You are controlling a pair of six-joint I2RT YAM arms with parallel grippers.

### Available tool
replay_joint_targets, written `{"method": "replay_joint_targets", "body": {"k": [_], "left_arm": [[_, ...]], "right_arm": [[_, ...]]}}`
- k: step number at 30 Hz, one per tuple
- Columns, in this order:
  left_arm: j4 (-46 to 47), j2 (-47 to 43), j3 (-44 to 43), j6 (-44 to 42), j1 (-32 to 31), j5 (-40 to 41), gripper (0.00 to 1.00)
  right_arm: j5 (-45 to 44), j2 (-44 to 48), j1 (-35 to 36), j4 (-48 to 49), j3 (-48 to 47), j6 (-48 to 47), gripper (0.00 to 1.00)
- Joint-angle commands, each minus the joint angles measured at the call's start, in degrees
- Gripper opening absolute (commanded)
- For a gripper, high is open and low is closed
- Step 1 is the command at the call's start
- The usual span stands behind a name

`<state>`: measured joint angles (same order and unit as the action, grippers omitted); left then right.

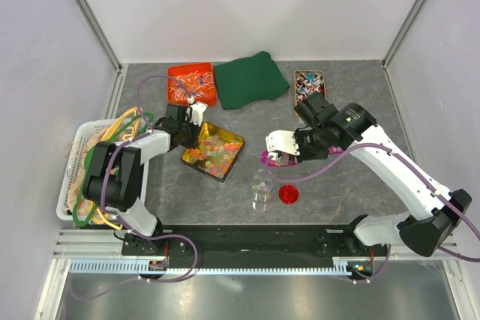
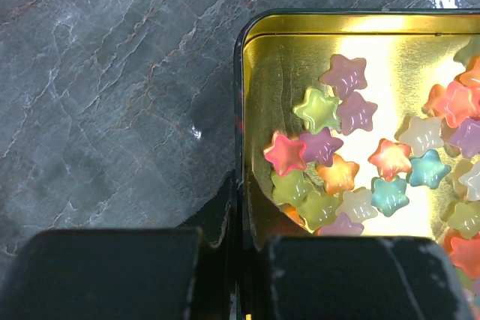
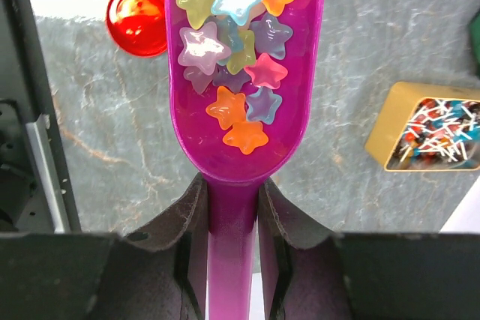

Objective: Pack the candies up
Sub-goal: Place the fake candies in the packing bottle.

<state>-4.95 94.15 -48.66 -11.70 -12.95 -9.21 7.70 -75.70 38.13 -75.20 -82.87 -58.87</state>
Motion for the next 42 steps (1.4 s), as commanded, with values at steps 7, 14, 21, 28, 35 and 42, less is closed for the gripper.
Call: {"method": "replay_joint_targets", "body": {"k": [7, 14, 21, 28, 35, 42], "left_arm": [[1.87, 1.3, -2.05, -1.21, 0.82, -3.18, 0.02], [1.7, 1.04, -2.22, -1.13, 1.0, -3.09, 0.02], [1.61, 0.77, -2.22, -1.04, 1.26, -3.09, 0.02], [1.61, 0.6, -2.14, -1.04, 1.44, -3.09, 0.02], [1.52, 0.68, -2.14, -1.04, 1.52, -3.36, 0.02], [1.61, 0.77, -2.14, -0.95, 1.61, -3.44, 0.02]], "right_arm": [[-2.34, 3.02, 3.18, -3.2, 4.47, 0.25, 0.0], [-6.47, 2.93, 6.69, -2.94, 5.09, 2.36, 0.0], [-9.73, 2.4, 9.59, -2.94, 5.18, 3.94, 0.0], [-12.09, 0.82, 10.91, -2.76, 4.82, 4.29, 0.0], [-15.0, -0.5, 12.58, -3.55, 4.21, 4.73, 0.0], [-17.46, -1.82, 13.99, -4.52, 2.45, 4.91, 0.0]]}}
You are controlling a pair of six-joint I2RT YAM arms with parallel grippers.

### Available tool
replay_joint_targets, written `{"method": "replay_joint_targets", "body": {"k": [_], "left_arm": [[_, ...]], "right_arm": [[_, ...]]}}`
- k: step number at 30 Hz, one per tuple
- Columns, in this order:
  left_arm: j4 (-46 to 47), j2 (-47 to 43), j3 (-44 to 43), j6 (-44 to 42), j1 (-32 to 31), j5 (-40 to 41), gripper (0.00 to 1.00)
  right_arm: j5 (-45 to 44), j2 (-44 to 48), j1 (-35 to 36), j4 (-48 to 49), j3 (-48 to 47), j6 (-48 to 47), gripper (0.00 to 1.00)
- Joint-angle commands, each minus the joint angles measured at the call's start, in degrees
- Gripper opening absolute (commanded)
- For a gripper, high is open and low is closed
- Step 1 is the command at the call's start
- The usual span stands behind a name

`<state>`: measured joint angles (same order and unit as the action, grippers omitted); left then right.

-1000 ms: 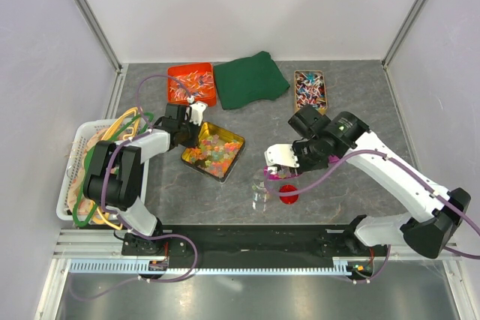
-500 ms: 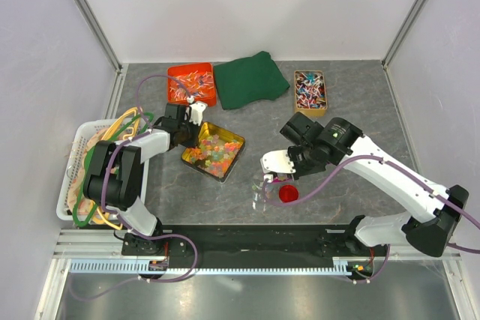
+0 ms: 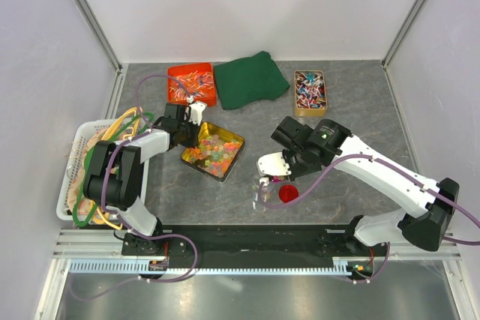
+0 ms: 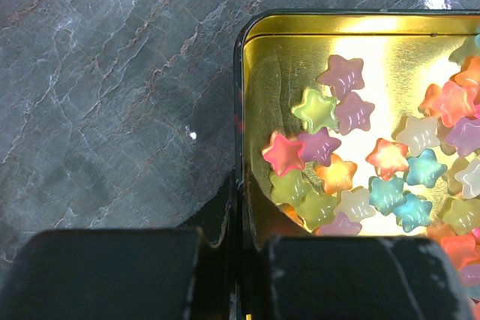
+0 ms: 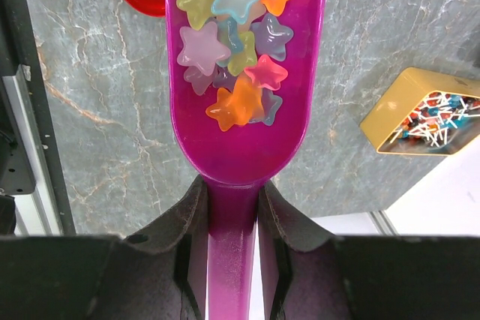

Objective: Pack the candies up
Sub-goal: Place the fake candies in the packing bottle.

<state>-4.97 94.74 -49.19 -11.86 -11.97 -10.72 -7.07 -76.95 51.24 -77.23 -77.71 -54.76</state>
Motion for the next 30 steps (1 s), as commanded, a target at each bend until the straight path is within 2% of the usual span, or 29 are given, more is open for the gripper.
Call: {"method": "replay_joint_targets", "body": {"k": [1, 30], "left_arm": [[1.55, 0.18, -1.7, -0.71, 0.63, -2.11, 0.02], [2.16, 0.36, -1.52, -0.71, 1.33, -2.55, 0.02]], "right_arm": [[-2.95, -0.92, 1.05, -2.66, -3.06, 0.88, 0.0], [-9.89, -2.77, 6.06, -6.26, -5.17, 2.03, 0.0]]}}
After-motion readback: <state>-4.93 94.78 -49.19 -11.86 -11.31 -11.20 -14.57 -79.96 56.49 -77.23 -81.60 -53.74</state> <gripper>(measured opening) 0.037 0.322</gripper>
